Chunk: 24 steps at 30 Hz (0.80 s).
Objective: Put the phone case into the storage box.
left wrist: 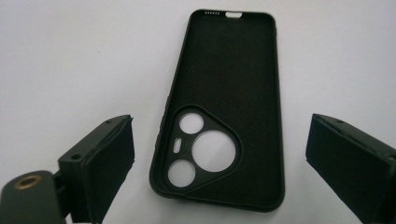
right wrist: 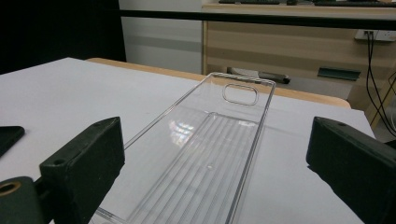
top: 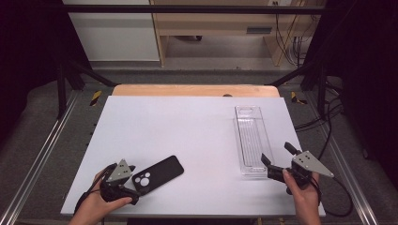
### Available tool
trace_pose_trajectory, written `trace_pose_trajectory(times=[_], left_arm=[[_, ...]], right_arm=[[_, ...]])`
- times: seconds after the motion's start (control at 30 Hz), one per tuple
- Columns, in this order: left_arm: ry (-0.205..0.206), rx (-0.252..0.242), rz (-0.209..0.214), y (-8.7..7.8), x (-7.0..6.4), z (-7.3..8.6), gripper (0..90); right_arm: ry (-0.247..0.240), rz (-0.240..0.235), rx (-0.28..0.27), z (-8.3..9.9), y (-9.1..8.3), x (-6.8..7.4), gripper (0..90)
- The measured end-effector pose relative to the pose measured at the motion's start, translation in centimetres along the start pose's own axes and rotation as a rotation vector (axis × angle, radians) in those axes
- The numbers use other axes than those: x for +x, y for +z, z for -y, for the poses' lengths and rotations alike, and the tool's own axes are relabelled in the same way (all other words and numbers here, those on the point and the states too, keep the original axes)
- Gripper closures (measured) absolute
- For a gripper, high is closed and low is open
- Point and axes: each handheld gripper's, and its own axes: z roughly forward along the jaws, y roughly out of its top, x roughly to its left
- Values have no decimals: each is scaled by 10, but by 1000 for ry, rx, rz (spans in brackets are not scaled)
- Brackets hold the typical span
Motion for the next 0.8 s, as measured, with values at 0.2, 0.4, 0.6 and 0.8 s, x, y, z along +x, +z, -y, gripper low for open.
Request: trace_pose_trajectory(times=[0.2, 0.4, 0.6, 0.8], left_arm=[[1, 31, 13, 10, 1, 3, 64], [5, 60, 14, 15, 3, 4, 57], [6, 80, 25, 20, 4, 6, 57], [18, 79, 44, 23, 6, 6, 63]], right_arm=[[-4, -5, 5, 0, 1, 1, 47], [-5, -5, 5, 0, 1, 1, 47], [-4, -7, 7, 0, 1, 1, 46], [-3, -6, 5, 0, 1, 1, 46]])
